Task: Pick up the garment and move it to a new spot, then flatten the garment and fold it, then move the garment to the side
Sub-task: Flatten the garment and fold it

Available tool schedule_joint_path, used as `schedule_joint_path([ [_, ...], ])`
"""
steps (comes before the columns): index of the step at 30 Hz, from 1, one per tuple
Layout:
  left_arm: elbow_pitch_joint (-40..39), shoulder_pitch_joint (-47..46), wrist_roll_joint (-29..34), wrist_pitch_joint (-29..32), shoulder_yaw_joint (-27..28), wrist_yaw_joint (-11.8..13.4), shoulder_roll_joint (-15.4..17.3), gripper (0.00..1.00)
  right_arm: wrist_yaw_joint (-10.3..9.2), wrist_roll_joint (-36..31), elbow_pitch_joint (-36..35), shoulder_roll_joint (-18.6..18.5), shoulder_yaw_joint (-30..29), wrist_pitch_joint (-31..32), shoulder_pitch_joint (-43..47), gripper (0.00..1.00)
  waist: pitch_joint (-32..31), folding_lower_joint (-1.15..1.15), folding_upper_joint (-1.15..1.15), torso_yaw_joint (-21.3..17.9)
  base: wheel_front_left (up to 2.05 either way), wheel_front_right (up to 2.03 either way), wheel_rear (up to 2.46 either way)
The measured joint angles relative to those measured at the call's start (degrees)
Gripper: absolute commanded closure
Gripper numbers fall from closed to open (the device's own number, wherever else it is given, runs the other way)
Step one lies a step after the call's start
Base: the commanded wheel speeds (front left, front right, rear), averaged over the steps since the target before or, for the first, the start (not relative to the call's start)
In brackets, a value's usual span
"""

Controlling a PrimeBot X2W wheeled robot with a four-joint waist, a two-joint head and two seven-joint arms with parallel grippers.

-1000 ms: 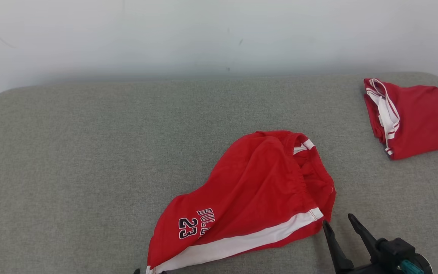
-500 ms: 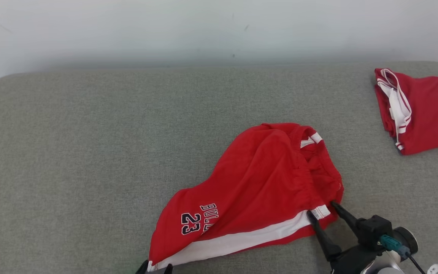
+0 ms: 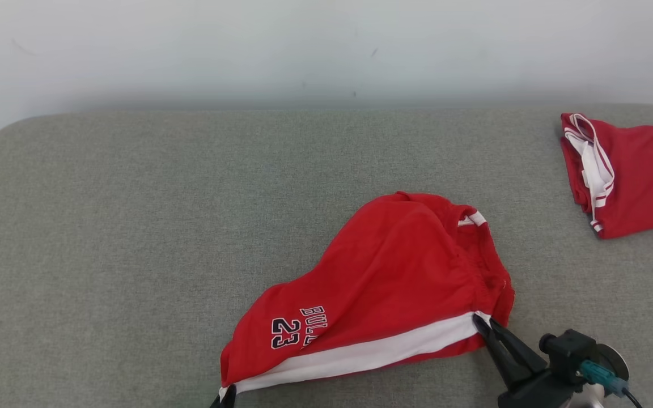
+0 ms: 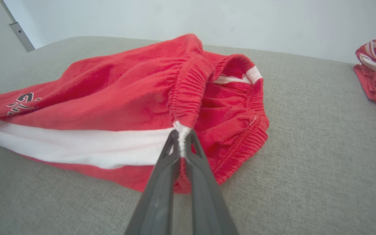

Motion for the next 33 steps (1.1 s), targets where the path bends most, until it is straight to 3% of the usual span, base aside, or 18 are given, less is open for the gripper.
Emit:
schedule_joint_path([
  [8,-3.5,2.5,0.4,0.0,3.6,0.0,0.0,1.00,0.00,1.6,-6.5,-0.9,-1.9,0.0,5.4,1.00,-0.9,0.00,0.00,-0.6,0.00,0.00,0.00],
  [15,-0.4,2.3,0.5,0.0,2.0,0.0,0.1,1.00,0.00,3.8,-6.4,-0.9,1.2,0.0,6.6,0.99,-1.1,0.00,0.00,-1.2,0.00,0.00,0.00],
  [16,0.5,2.3,0.4,0.0,1.7,0.0,0.2,1.00,0.00,4.1,-6.2,-0.9,1.6,0.0,6.6,0.60,-1.1,0.00,0.00,-1.3,0.00,0.00,0.00],
  [17,0.9,2.3,0.3,0.0,1.4,0.0,0.2,0.91,0.00,4.4,-6.0,-1.0,2.1,0.0,6.6,0.04,-1.1,0.00,0.00,-1.4,0.00,0.00,0.00],
  [18,1.0,2.1,0.3,0.0,1.4,0.0,0.1,0.25,0.00,4.9,-5.6,-1.1,2.8,0.0,6.6,0.00,-1.2,0.00,0.00,-1.6,0.00,0.00,0.00],
  [19,1.1,2.0,0.3,0.0,1.4,0.0,0.1,0.00,0.00,5.4,-5.3,-1.3,3.5,0.0,6.4,0.00,-1.2,0.00,0.00,-1.6,0.00,0.00,0.00],
  [27,1.2,1.4,-0.1,0.0,-0.2,0.0,1.8,0.00,0.00,8.5,-4.4,-5.1,8.3,2.0,3.8,0.00,-1.0,0.00,0.00,-1.4,0.00,0.00,0.00],
  [33,3.5,-1.3,-3.0,0.0,-6.5,0.0,4.3,0.00,0.00,11.8,-4.7,-9.2,13.2,4.1,1.2,0.00,-0.5,0.00,0.00,-0.7,0.00,0.00,0.00],
])
